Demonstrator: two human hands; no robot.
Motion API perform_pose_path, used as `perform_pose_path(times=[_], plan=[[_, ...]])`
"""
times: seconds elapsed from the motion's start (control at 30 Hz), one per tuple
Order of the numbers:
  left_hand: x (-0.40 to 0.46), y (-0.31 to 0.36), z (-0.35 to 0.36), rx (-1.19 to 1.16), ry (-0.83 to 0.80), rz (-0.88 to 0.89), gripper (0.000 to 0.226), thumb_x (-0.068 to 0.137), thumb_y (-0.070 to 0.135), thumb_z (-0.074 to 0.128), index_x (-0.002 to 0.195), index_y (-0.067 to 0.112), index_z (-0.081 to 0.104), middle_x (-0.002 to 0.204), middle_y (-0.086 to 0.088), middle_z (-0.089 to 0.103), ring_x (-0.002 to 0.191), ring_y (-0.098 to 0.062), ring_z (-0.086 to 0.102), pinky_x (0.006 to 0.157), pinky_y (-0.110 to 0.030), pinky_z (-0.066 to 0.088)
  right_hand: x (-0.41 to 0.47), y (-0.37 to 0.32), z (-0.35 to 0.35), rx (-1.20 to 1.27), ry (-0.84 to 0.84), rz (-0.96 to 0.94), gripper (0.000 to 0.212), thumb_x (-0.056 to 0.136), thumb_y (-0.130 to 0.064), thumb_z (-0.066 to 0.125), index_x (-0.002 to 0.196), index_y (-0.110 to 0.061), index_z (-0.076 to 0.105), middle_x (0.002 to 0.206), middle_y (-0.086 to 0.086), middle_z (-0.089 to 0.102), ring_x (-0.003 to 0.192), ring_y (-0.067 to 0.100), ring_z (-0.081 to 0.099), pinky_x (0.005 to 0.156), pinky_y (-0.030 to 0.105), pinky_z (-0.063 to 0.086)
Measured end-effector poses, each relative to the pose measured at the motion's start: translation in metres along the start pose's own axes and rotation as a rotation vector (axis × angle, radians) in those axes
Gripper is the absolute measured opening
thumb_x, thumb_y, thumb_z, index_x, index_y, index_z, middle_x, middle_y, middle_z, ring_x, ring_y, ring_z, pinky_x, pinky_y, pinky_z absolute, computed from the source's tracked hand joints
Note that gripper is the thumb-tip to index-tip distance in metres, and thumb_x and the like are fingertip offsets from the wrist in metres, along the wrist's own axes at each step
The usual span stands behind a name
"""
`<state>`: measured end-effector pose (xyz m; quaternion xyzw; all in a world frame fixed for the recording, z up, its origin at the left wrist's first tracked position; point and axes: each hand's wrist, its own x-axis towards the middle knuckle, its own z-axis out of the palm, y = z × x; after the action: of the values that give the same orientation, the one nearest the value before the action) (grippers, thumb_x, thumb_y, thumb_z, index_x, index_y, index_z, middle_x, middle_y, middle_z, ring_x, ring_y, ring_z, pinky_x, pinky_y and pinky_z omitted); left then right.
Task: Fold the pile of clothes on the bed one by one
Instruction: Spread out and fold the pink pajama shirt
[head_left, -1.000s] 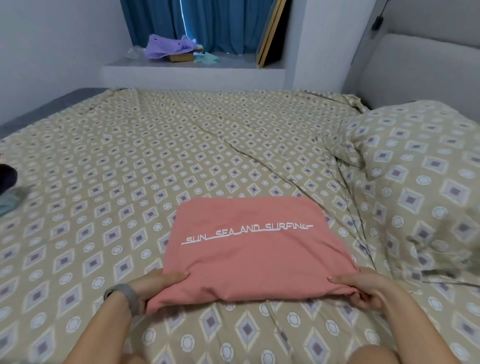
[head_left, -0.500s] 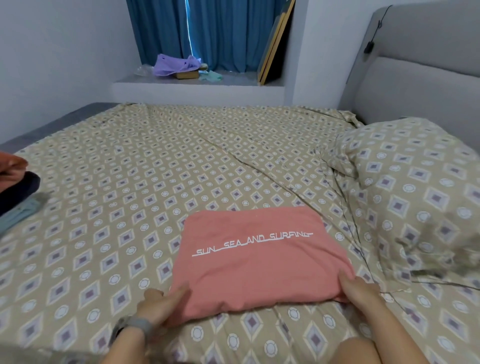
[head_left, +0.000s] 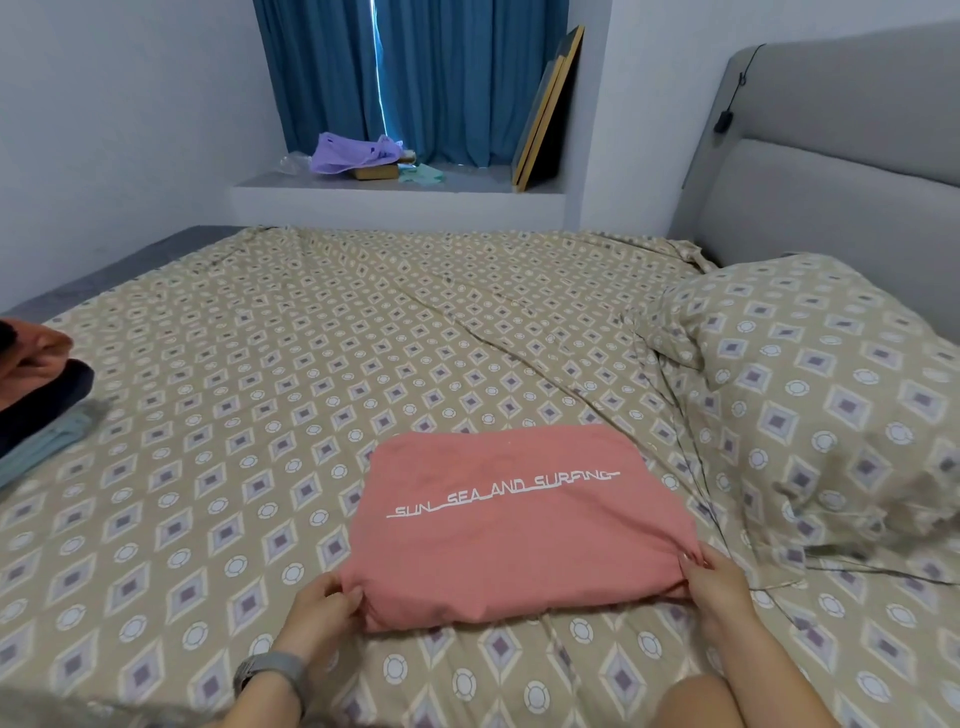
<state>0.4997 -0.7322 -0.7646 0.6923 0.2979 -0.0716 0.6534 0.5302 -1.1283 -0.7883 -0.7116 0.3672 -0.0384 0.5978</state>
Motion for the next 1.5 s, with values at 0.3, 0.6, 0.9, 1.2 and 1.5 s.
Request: perform_pose_path(times=[0.3, 0.6, 0.9, 1.2, 1.5], plan=[[-0.010, 0.007, 0.013, -0.370, -0.053, -0.019, 0.015, 0.099, 0.001, 0.043, 0.097, -0.004, 0.057, 0.063, -0.012, 0.058, 0.045, -0.018, 0.054, 0.039, -0.023, 0.044, -0.011, -0.011, -0.011, 0.360, -0.173, 0.062, 0.015, 0.099, -0.016, 0.053, 0.091, -0.005, 0.060, 0.085, 0.013, 0.063, 0.076, 0.027, 0.058, 0.066, 0.036, 0.046], [0.011, -0.007, -0.003, 0.579, -0.046, -0.076, 0.019, 0.095, 0.011, 0.038, 0.098, 0.001, 0.054, 0.096, -0.017, 0.057, 0.087, -0.029, 0.052, 0.071, -0.031, 0.040, -0.004, -0.006, -0.007, -0.538, -0.078, 0.048, 0.044, 0.094, -0.041, 0.053, 0.102, 0.001, 0.065, 0.097, 0.018, 0.065, 0.097, 0.033, 0.061, 0.072, 0.031, 0.043], [0.007, 0.004, 0.004, 0.371, -0.058, -0.043, 0.051, 0.073, 0.055, 0.065, 0.094, 0.009, 0.059, 0.093, -0.008, 0.066, 0.079, -0.021, 0.060, 0.065, -0.030, 0.046, -0.028, -0.016, 0.008, -0.041, -0.133, 0.310, 0.064, 0.078, -0.037, 0.079, 0.125, -0.004, 0.051, 0.090, 0.015, 0.062, 0.073, 0.027, 0.060, 0.059, 0.033, 0.051], [0.019, 0.009, 0.013, -0.155, -0.215, -0.162, 0.083, 0.031, 0.031, 0.085, 0.108, 0.005, 0.065, 0.091, -0.015, 0.075, 0.086, -0.032, 0.071, 0.070, -0.035, 0.055, -0.059, -0.042, 0.038, 0.760, -0.176, 0.292, 0.039, 0.068, -0.019, 0.083, 0.104, -0.010, 0.071, 0.081, 0.005, 0.073, 0.082, 0.018, 0.066, 0.074, 0.036, 0.054], [0.053, 0.023, 0.003, -0.293, -0.234, -0.155, 0.080, 0.076, 0.002, 0.068, 0.145, 0.019, 0.031, 0.113, -0.009, 0.059, 0.092, -0.028, 0.061, 0.072, -0.039, 0.051, -0.085, -0.088, 0.120, 0.306, -0.285, -0.236, 0.009, 0.083, -0.004, 0.069, 0.088, -0.011, 0.067, 0.066, -0.006, 0.067, 0.056, 0.006, 0.060, 0.050, 0.014, 0.047]])
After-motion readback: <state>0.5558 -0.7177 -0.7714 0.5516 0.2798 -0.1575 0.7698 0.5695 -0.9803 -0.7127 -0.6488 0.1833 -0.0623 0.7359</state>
